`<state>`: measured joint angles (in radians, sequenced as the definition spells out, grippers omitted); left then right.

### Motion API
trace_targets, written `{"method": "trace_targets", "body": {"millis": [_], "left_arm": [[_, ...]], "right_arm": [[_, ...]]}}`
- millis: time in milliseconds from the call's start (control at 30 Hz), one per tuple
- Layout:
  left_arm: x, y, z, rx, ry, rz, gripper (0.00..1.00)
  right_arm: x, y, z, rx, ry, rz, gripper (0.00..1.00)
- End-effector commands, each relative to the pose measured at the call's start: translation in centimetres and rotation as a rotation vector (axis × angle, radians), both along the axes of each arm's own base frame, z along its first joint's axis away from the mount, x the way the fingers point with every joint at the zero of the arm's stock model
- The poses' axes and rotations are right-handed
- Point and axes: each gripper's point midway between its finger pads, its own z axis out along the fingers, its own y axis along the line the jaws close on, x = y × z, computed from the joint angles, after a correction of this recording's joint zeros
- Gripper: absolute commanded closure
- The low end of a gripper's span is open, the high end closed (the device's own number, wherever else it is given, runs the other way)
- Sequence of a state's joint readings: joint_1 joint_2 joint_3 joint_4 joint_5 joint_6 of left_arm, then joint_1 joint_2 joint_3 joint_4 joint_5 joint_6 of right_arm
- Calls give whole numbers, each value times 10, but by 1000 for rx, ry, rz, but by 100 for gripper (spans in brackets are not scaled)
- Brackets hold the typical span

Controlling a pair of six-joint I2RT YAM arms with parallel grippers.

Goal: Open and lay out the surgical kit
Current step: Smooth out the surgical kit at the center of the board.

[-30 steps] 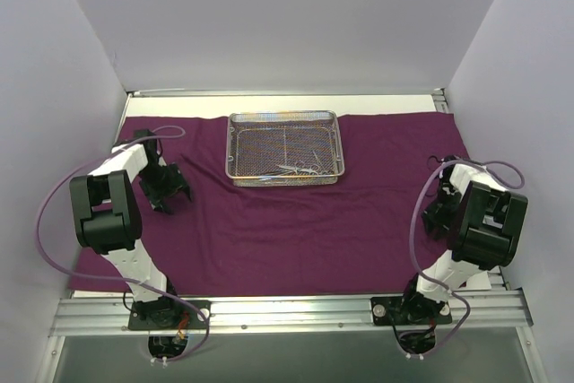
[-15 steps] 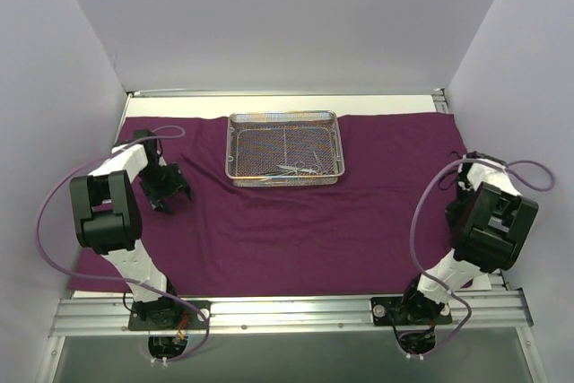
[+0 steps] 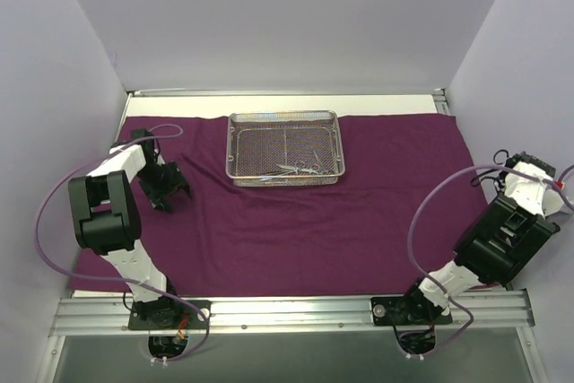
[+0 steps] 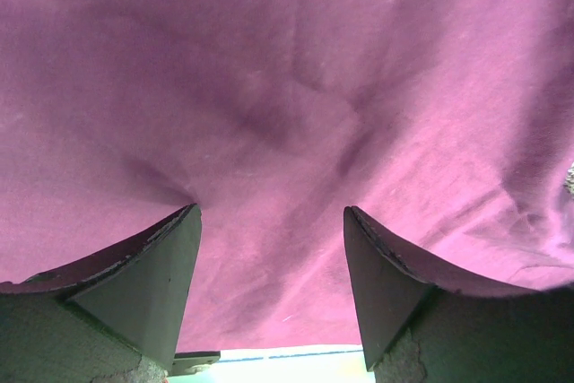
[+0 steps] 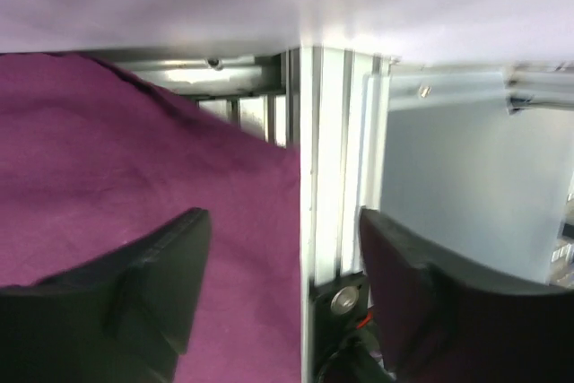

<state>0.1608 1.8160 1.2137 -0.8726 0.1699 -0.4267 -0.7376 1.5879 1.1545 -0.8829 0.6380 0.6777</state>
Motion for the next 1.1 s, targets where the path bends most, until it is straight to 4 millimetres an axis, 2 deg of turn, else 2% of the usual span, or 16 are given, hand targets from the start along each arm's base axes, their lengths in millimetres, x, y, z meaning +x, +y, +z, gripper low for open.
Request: {"method": "trace_targets", "body": {"millis": [0, 133, 267, 367, 400, 533, 567, 633, 700, 767, 800, 867, 900, 967, 1000, 1067], "left_arm": [[5, 2, 12, -9, -64, 10, 27], [5, 4, 15, -6, -64, 16, 27], [5, 8, 19, 18, -69, 16, 27], [4, 13, 21, 46, -75, 9, 26], [3, 13, 22, 50, -78, 7, 25], [7, 24, 33, 107, -96, 9, 17], [8, 26, 37, 122, -99, 10, 16], [11, 37, 47, 181, -101, 16, 15], [13, 41, 56, 205, -113, 29, 14], [27, 44, 72, 224, -179, 36, 11], [34, 41, 76, 227, -210, 26, 10], [57, 41, 90, 233, -280, 31, 7], [67, 34, 94, 228, -306, 12, 7], [96, 25, 97, 225, -364, -17, 7], [106, 19, 96, 220, -374, -42, 7], [131, -5, 91, 169, -386, -107, 7]], "right_arm": [[-3, -20, 28, -65, 74, 34, 24], [27, -16, 52, -92, -27, 143, 21], [83, 11, 68, -100, -77, 364, 23], [144, 47, 74, -91, -147, 553, 24], [174, 78, 68, -43, -176, 674, 23], [247, 150, 67, 22, -285, 897, 16], [264, 161, 66, 35, -323, 935, 10], [296, 196, 51, 130, -353, 1043, 7], [325, 207, 36, 158, -358, 1070, 5], [347, 222, 26, 177, -378, 1123, 4], [357, 230, 8, 210, -368, 1146, 4], [383, 244, 8, 237, -425, 1198, 3], [389, 247, -12, 266, -399, 1198, 3], [405, 257, -10, 299, -423, 1225, 3], [408, 259, -29, 329, -389, 1226, 3], [417, 268, -28, 353, -394, 1257, 3]]}}
